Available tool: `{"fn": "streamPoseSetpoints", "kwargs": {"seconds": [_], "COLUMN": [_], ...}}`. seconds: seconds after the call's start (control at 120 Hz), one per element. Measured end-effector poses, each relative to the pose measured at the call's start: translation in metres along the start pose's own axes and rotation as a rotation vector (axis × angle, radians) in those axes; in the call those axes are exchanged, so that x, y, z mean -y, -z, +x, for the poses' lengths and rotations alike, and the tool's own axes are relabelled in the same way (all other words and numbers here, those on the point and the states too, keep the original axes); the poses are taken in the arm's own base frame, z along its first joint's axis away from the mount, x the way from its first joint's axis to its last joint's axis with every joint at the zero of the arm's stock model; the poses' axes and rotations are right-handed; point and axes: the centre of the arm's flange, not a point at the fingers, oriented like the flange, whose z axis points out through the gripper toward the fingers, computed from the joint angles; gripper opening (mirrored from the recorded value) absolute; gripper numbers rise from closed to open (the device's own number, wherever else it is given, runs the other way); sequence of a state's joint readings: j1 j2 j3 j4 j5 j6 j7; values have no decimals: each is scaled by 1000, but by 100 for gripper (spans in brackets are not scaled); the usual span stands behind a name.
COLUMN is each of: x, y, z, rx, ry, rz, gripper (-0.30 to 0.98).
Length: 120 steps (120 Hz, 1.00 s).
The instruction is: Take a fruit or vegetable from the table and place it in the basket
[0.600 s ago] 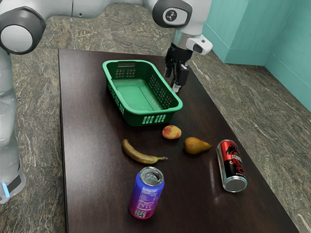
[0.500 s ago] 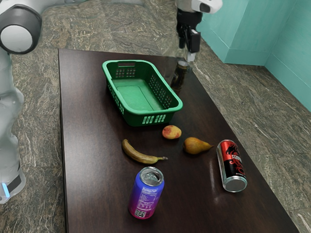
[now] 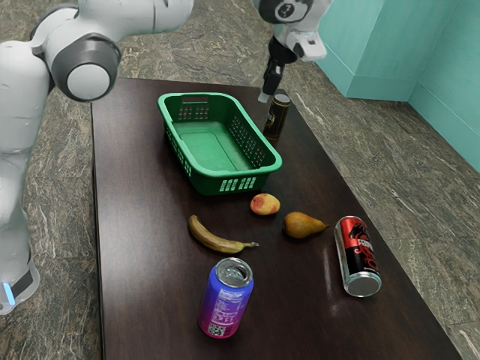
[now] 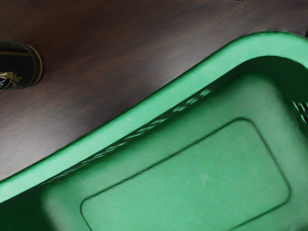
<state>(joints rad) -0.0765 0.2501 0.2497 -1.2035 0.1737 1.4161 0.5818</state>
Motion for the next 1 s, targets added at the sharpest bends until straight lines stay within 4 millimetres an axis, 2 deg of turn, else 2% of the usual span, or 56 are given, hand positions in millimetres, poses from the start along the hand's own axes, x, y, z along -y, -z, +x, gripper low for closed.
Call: {"fn": "streamPoseSetpoints", "kwargs": {"seconds": [0.1, 0.2, 0.283, 0.358, 0.408, 0.625, 1.0], "x": [-46, -103, -131, -138, -141, -168, -178], "y": [-24, -34, -40, -67, -78, -108, -150], "z": [32, 60, 73, 90, 97, 111, 130], "rx": [30, 46, 51, 84, 93, 106, 99], "ry": [-173, -345, -445, -500, -529, -653, -747], "rz": [-21, -23, -19, -25, -27, -54, -73], "gripper": [69, 68, 68, 68, 68, 69, 69]}}
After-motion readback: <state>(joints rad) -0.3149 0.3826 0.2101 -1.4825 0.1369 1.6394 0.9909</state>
